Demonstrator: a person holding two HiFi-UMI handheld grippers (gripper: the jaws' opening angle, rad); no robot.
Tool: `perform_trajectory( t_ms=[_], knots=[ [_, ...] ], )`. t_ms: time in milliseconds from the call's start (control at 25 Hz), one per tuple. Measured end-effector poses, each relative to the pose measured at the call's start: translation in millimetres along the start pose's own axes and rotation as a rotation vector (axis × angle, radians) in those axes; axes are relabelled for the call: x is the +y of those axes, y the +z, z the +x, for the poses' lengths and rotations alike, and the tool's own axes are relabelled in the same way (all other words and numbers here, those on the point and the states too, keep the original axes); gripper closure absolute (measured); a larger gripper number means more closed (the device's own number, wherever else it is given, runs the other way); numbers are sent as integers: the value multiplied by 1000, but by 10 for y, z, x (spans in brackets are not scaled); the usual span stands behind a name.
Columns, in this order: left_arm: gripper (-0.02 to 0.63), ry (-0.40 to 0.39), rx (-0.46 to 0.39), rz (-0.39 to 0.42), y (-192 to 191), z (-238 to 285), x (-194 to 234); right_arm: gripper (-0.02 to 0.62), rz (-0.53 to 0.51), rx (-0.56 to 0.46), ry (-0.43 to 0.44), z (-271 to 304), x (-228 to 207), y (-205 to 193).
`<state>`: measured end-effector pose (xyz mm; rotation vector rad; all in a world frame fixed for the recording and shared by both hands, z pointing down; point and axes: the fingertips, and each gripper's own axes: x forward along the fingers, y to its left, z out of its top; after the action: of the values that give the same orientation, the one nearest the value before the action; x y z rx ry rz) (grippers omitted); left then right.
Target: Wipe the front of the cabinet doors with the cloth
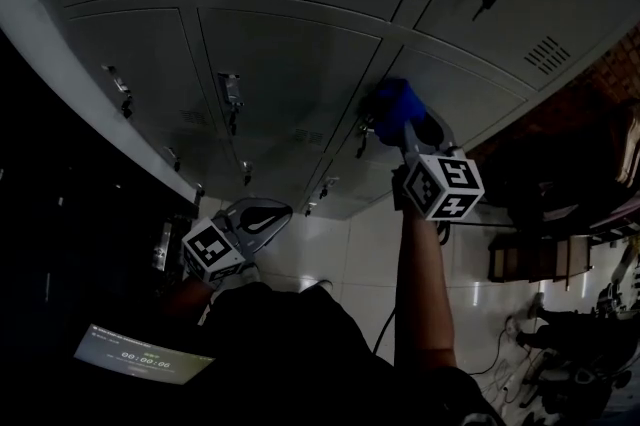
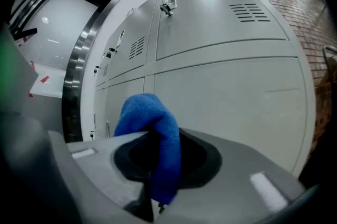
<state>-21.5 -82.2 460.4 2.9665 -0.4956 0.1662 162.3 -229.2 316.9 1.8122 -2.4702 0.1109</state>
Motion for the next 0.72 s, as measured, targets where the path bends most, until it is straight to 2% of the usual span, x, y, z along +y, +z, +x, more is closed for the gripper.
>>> perform_trajectory(
  t_ms=[360,720],
  knots=[
    [609,5,-16,6,-22,-65,26,526,-24,33,-14,138,12,-79],
    [609,-26,-1,20,8,65,-51,526,-6,50,-91,-77,-392,-140]
  ],
)
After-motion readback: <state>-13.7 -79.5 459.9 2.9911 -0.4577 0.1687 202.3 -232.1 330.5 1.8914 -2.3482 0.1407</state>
